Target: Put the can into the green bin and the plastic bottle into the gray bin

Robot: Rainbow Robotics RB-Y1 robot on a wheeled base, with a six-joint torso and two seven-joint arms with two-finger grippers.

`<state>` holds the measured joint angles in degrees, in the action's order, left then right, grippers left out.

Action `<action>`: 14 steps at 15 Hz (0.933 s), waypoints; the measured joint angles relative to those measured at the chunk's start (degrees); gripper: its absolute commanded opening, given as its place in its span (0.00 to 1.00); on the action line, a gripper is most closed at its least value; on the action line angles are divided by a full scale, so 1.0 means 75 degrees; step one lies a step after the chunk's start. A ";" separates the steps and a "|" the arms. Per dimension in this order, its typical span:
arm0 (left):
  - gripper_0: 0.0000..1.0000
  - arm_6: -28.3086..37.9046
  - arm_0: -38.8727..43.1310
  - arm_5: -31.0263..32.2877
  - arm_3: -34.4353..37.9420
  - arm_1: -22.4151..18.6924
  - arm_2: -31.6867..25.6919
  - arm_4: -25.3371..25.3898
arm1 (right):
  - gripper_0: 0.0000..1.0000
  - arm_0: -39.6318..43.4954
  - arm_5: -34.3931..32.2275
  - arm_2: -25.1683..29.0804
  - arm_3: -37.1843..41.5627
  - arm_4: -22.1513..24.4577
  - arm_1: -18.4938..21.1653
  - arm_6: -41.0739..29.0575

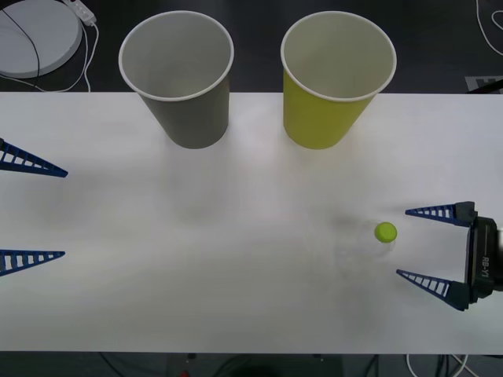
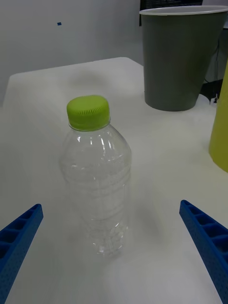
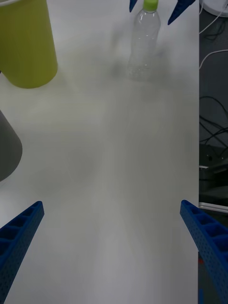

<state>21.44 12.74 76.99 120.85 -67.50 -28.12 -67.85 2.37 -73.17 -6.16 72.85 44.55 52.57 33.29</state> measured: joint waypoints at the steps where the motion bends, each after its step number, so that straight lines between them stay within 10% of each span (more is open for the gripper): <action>1: 1.00 0.0000 0.0000 0.0000 0.0000 0.0000 0.0000 0.0000 | 1.00 -0.0072 0.0014 -0.0077 0.0000 0.0000 -0.0044 0.0019; 14: 1.00 0.0000 0.0000 0.0000 0.0000 0.0000 0.0000 0.0000 | 1.00 -0.0723 0.0346 -0.0823 0.0000 0.0303 -0.0521 0.0139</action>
<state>21.44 12.74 76.99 120.85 -67.50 -28.12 -67.85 -3.06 -70.58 -12.33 72.85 46.82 48.66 34.34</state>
